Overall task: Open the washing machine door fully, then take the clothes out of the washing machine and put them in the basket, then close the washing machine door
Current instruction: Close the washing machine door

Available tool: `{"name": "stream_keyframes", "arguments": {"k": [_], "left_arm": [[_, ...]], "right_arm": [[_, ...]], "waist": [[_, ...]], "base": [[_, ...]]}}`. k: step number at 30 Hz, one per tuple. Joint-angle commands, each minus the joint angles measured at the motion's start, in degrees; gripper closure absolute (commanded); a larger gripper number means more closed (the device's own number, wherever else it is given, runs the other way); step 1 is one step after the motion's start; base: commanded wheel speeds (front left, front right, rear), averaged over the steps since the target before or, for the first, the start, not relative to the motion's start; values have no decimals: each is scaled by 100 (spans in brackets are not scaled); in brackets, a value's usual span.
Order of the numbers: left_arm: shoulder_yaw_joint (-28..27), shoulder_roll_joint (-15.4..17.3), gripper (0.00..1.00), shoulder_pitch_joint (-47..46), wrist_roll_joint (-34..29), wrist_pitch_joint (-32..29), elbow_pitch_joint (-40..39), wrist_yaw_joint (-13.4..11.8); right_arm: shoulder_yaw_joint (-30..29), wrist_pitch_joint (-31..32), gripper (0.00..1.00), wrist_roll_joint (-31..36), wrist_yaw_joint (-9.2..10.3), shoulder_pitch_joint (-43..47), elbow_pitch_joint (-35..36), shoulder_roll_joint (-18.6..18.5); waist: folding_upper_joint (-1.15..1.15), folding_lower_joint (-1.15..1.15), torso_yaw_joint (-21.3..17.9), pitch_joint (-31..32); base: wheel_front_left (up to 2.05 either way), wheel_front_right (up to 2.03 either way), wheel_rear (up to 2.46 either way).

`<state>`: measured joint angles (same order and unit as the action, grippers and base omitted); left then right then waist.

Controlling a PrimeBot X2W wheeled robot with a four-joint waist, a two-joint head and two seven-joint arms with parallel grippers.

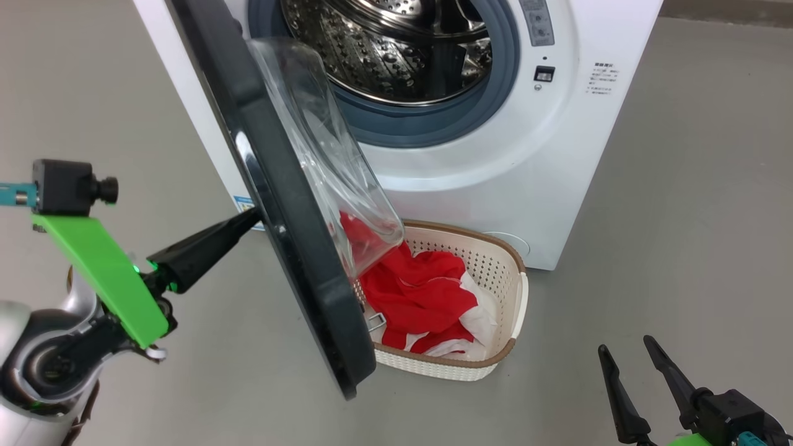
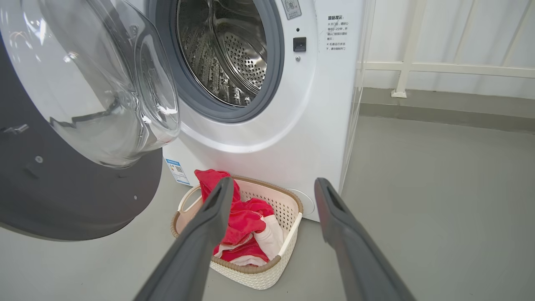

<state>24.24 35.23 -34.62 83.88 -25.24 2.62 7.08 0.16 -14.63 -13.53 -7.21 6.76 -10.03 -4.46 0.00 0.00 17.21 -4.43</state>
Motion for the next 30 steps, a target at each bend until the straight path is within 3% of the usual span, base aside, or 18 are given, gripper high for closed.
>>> {"name": "stream_keyframes", "arguments": {"k": [1, 19, 23, 26, 28, 30], "left_arm": [[-210, 224, 100, -297, -26, 85, -80, 41], [15, 286, 100, 383, 112, 1147, 561, 41], [5, 215, 92, 690, 186, 1479, 742, 41], [-10, 156, 75, 970, 225, 1767, 829, 41], [3, 146, 57, 1158, 195, 1959, 887, 41], [17, 124, 10, 1341, 162, 2167, 945, 41]], "right_arm": [[95, -37, 0, 40, -28, -111, 146, -42], [155, -37, 0, 13, -28, -108, 94, -6], [243, -37, 0, 12, -28, -186, 77, -44], [285, -37, 0, 6, -28, -245, 55, -63], [299, -37, 0, 0, -28, -275, 38, -67], [318, -37, 0, -4, -28, -295, 19, -66]], "waist": [[0, 0, -17, -15], [0, 0, 333, 202], [0, 0, 446, 224], [0, 0, 519, 243], [0, 0, 557, 254], [0, 0, 588, 282]], "base": [[0, 0, 0], [0, 0, 0], [0, 0, 0], [0, 0, 0], [0, 0, 0], [0, 0, 0]]}}
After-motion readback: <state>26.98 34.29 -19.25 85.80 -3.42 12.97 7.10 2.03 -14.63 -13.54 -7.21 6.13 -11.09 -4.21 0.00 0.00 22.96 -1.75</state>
